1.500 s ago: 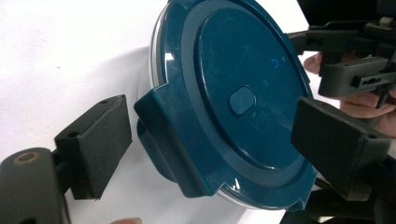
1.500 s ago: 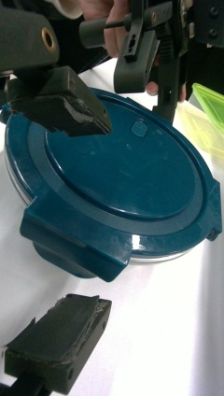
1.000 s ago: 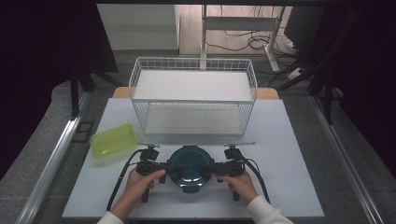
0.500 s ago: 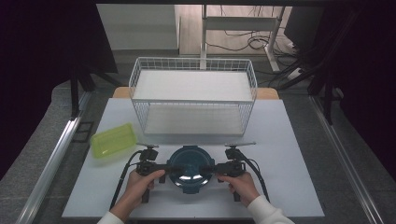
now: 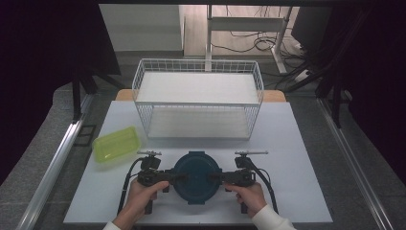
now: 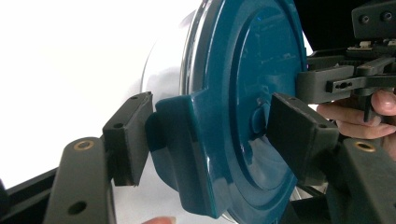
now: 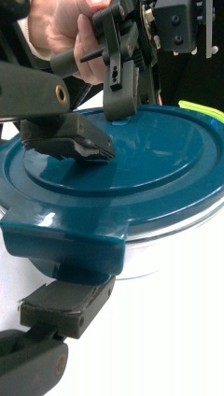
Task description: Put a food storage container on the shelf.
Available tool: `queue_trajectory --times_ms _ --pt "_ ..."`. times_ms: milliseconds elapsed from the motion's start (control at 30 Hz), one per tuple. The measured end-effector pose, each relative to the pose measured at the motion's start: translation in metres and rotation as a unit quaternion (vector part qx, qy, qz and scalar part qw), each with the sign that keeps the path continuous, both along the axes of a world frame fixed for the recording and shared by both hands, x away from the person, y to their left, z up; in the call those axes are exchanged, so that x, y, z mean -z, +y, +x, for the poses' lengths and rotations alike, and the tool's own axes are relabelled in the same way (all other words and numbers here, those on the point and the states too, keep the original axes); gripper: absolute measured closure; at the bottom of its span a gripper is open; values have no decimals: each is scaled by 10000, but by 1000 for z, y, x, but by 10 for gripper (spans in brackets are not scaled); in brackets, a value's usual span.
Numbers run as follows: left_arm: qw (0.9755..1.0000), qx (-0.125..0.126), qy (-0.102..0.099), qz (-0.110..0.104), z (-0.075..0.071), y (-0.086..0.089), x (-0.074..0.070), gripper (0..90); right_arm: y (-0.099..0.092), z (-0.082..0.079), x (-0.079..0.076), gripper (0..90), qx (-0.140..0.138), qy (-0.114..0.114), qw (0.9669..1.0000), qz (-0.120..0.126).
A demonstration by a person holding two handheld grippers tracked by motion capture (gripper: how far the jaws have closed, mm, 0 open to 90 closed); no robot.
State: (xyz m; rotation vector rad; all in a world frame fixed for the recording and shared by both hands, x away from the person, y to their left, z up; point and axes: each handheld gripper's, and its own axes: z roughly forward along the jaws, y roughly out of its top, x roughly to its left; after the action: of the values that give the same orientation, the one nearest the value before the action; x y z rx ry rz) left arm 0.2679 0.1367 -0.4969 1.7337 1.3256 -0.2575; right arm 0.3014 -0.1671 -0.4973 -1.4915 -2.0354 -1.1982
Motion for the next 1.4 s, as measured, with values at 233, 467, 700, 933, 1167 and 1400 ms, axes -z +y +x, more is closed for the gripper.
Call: queue_trajectory --times_ms 233,467,700,933,1167,1400 --pt "9999 -54 -94 35 -3 0 -3 367 -2 -1 0 351 83 39 9999 72" --pt "9999 -29 -116 82 -4 -1 -5 368 -2 -2 -1 353 118 34 9999 80" --pt "9998 -8 -175 94 -3 -2 -9 368 -3 -1 -6 352 97 -132 9999 55" --pt "9997 7 -209 85 -2 -4 -11 369 -4 0 -9 352 98 -202 9997 25" --pt "9996 39 -246 103 0 -5 -14 369 -5 1 -12 352 103 -262 9996 21" --pt "9995 28 -314 93 3 -5 -19 369 -5 3 -18 352 109 -360 9993 14"
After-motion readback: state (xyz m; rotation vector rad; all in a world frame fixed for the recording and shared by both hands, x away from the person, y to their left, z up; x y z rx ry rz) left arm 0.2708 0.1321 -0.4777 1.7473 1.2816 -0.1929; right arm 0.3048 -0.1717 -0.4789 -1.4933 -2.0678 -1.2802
